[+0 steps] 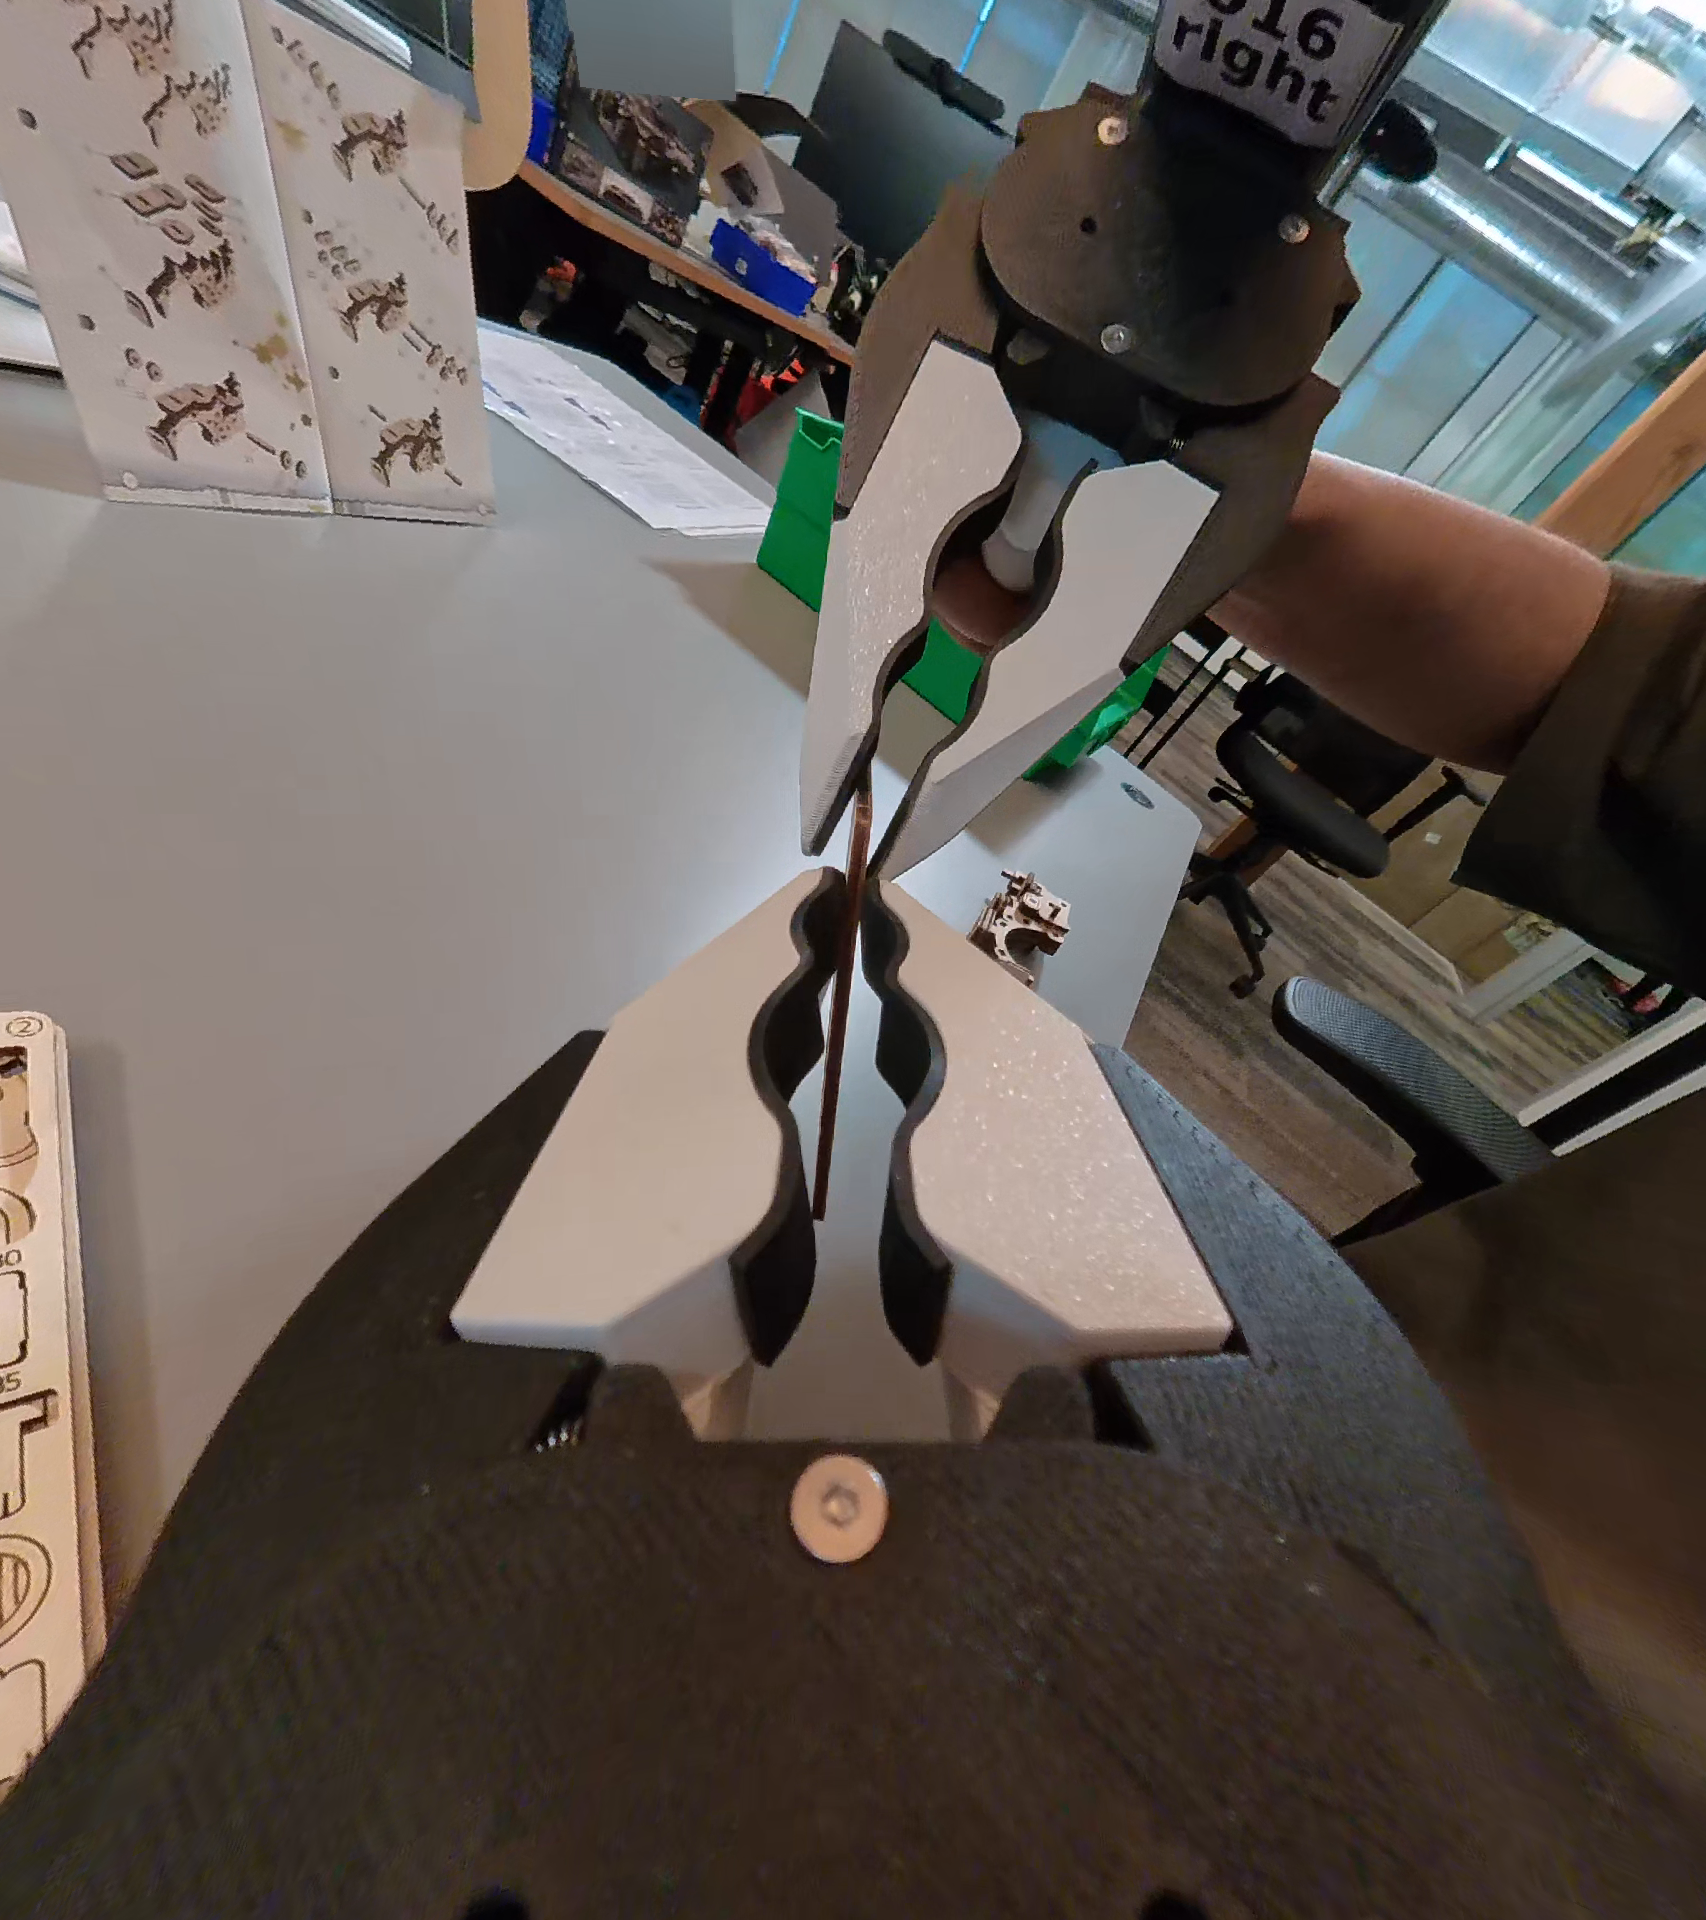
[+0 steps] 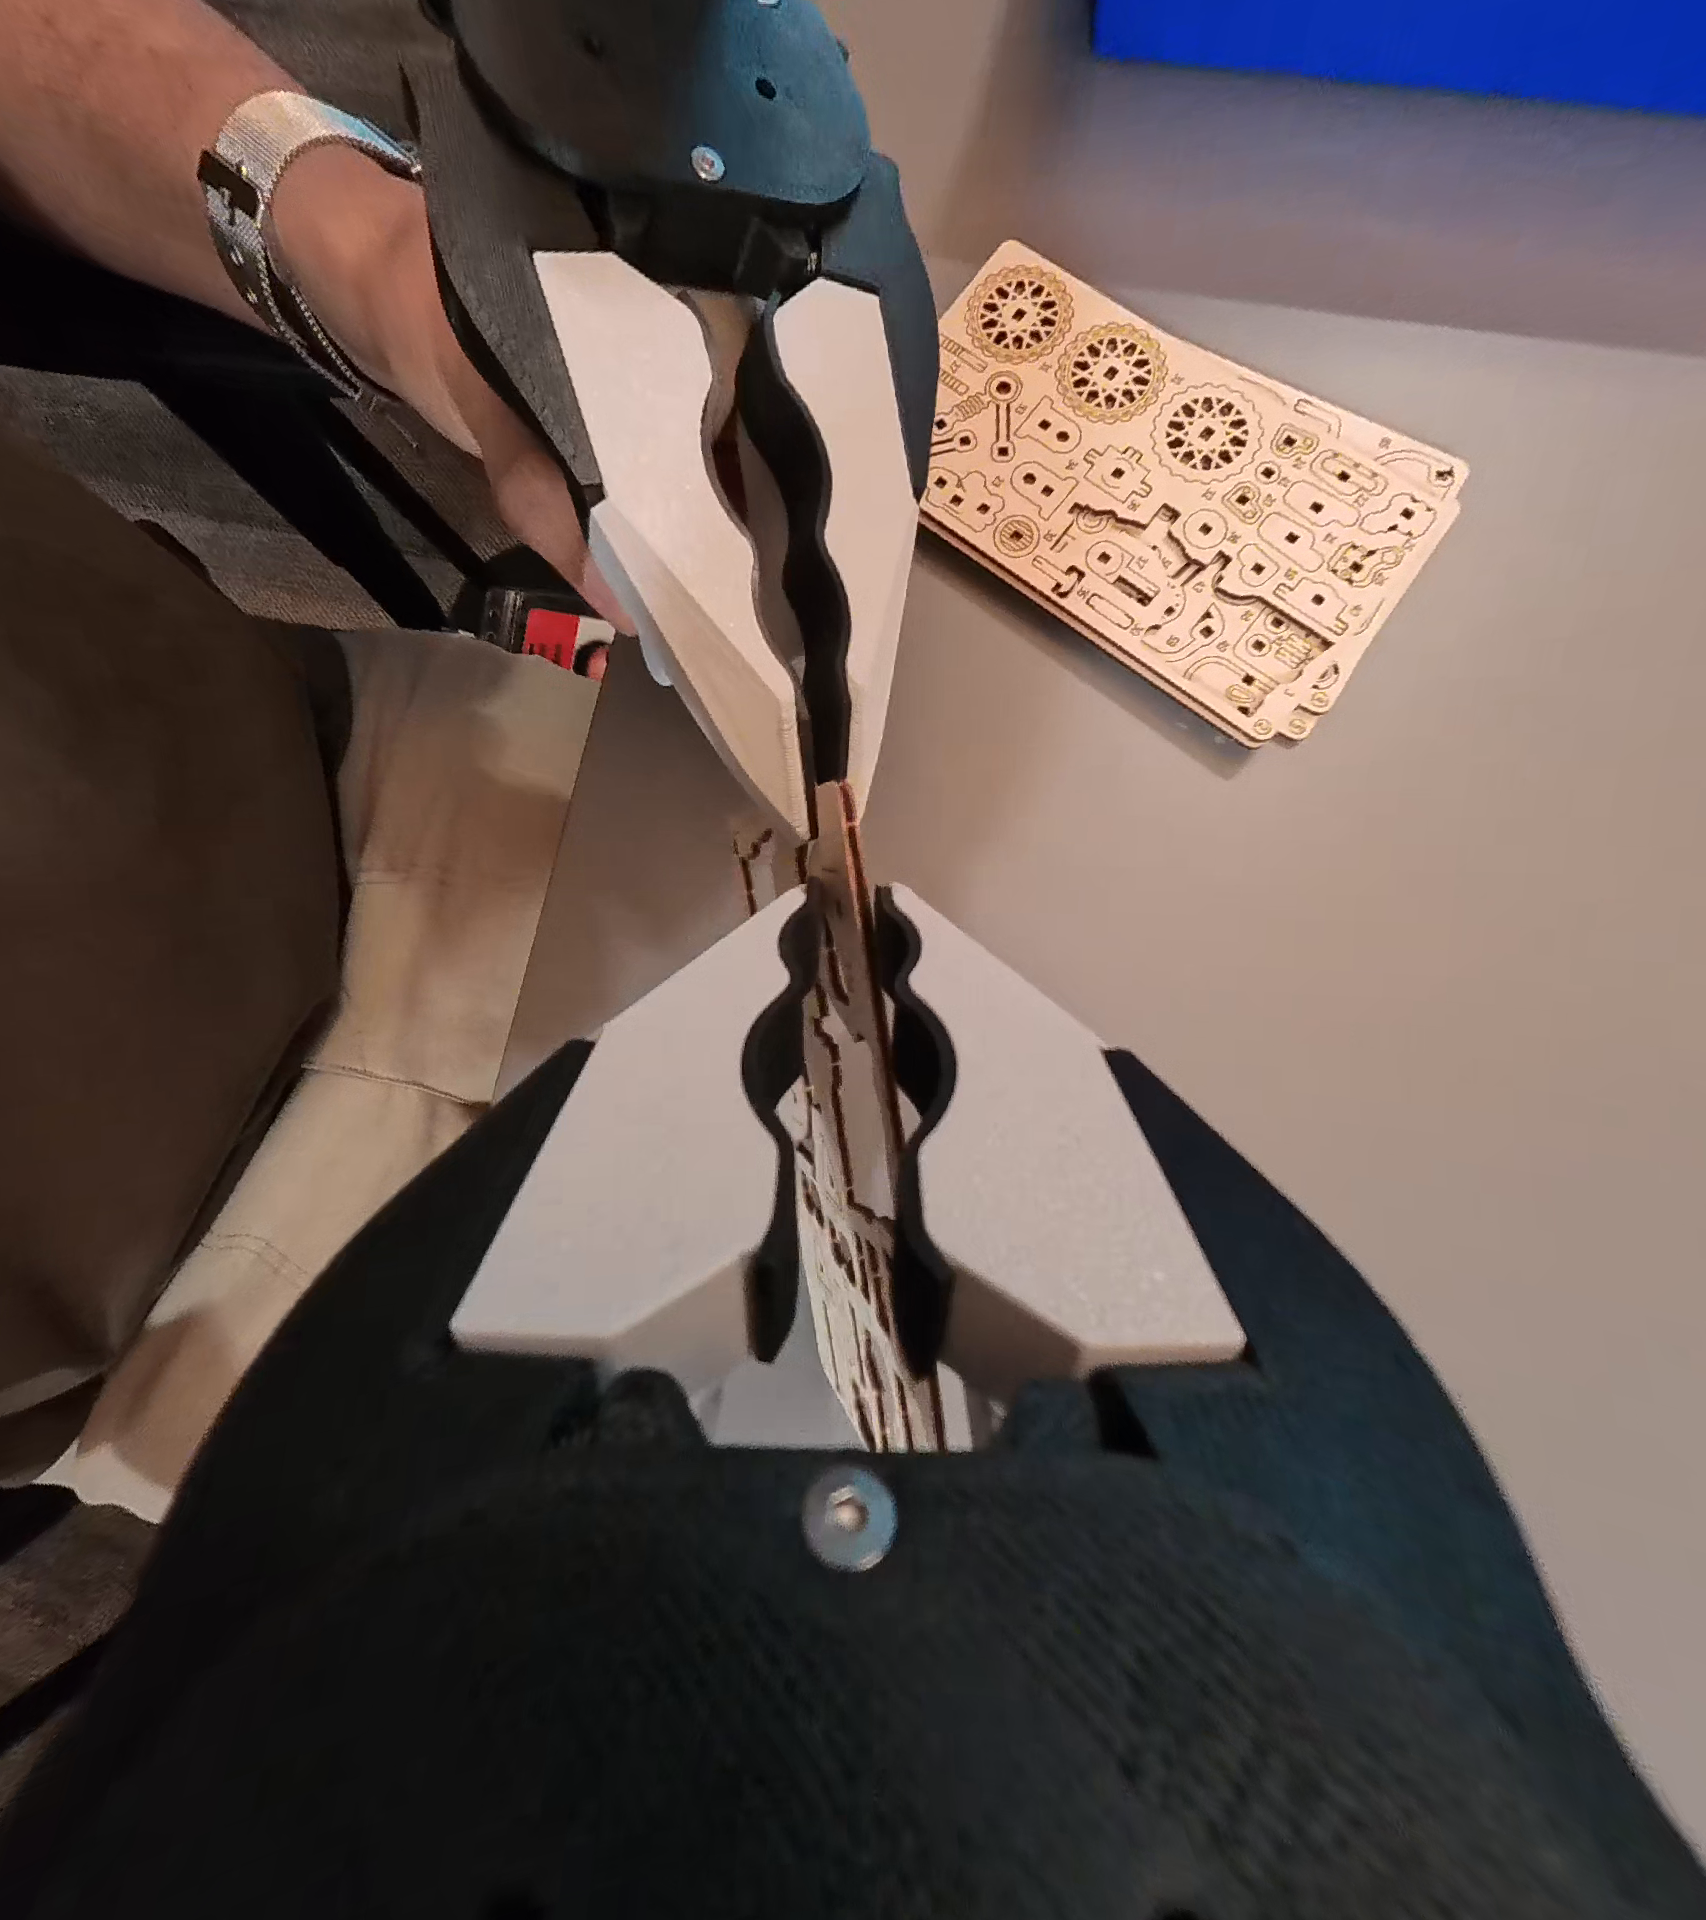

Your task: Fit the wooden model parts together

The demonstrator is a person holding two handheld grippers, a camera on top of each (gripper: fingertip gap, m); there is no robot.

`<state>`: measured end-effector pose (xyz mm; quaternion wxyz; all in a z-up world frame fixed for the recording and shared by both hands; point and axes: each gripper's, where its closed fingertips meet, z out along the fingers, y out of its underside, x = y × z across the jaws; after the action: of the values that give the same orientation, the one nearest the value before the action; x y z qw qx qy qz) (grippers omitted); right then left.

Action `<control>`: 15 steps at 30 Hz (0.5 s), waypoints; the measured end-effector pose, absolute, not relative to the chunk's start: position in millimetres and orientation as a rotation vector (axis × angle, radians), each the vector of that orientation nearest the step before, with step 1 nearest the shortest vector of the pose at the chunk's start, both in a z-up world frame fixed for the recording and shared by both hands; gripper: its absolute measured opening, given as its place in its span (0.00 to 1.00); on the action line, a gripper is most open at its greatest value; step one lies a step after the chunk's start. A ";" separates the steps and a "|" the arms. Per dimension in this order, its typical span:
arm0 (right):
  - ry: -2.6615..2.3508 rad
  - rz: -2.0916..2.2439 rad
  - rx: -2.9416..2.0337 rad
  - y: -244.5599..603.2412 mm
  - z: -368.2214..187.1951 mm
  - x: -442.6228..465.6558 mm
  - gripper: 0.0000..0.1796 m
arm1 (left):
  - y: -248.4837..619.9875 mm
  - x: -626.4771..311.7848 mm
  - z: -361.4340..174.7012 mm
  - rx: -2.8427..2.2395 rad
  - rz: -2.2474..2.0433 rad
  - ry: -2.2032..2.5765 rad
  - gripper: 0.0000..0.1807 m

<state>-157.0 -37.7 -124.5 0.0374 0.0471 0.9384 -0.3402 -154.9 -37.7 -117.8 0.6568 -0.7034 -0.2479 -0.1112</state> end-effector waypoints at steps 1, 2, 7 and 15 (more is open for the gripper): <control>2.868 -1.053 0.157 -38.1 -124.4 -156.7 0.04 | -37.9 -154.6 -117.6 -1.589 -0.259 -0.563 0.00; 2.852 -1.061 0.173 -38.2 -124.0 -156.3 0.04 | -37.7 -154.2 -117.5 -1.586 -0.265 -0.565 0.00; 2.782 -1.093 0.245 -37.5 -124.1 -156.0 0.04 | -35.8 -153.0 -119.5 -1.595 -0.256 -0.564 0.00; 2.737 -1.108 0.315 -36.5 -124.5 -155.0 0.01 | -34.9 -152.3 -121.6 -1.575 -0.264 -0.588 0.01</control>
<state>-155.0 -36.5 -124.5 0.0860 0.1057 0.9183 -0.3717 -152.3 -34.9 -121.6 0.6594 -0.6958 -0.2597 -0.1167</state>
